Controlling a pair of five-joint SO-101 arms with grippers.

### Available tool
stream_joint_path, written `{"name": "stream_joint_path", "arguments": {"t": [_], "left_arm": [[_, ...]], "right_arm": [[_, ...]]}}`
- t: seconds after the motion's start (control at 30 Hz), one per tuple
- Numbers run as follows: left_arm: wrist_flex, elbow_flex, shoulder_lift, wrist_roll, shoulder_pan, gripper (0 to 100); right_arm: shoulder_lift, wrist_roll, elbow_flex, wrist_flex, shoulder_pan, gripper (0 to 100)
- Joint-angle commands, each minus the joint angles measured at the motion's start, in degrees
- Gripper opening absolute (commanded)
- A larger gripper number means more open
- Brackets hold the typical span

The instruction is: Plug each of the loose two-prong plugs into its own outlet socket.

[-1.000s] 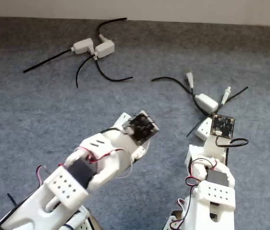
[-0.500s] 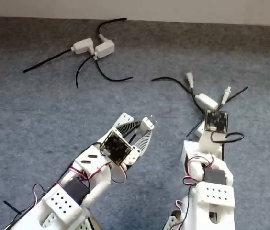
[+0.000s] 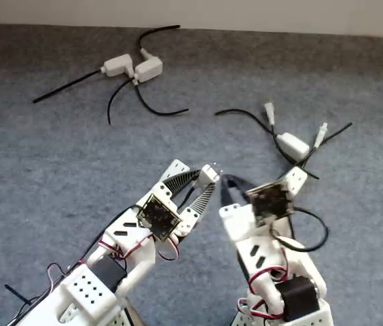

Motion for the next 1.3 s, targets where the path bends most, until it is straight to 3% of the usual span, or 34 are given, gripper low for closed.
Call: {"name": "stream_joint_path", "arguments": {"t": [0.0, 0.27, 0.57, 0.83, 1.0, 1.13, 1.27], "left_arm": [[-1.32, 1.27, -1.01, 0.18, -0.48, 1], [-1.23, 1.27, -1.1, 0.0, 2.15, 1], [-1.49, 1.27, -1.1, 0.18, 0.84, 1], [-1.32, 1.27, -1.01, 0.18, 0.57, 1], [-1.23, 1.27, -1.1, 0.18, 0.57, 1], [-1.23, 1.27, -1.1, 0.18, 0.57, 1], [-1.23, 1.27, -1.1, 0.18, 0.57, 1]], "right_arm": [[-1.1, 1.93, 0.4, -3.47, -4.44, 0.8], [-1.01, 7.47, 7.69, -15.52, -4.62, 0.8], [-1.1, 7.3, -6.29, -8.04, -4.79, 0.8], [-1.1, 5.27, -9.01, -4.35, -11.56, 0.8], [-1.1, 5.71, 3.03, -12.18, -5.58, 0.8], [-1.1, 11.08, 14.11, -20.26, 0.4, 0.8], [-1.1, 11.34, 19.21, -22.2, 4.62, 0.8]]}}
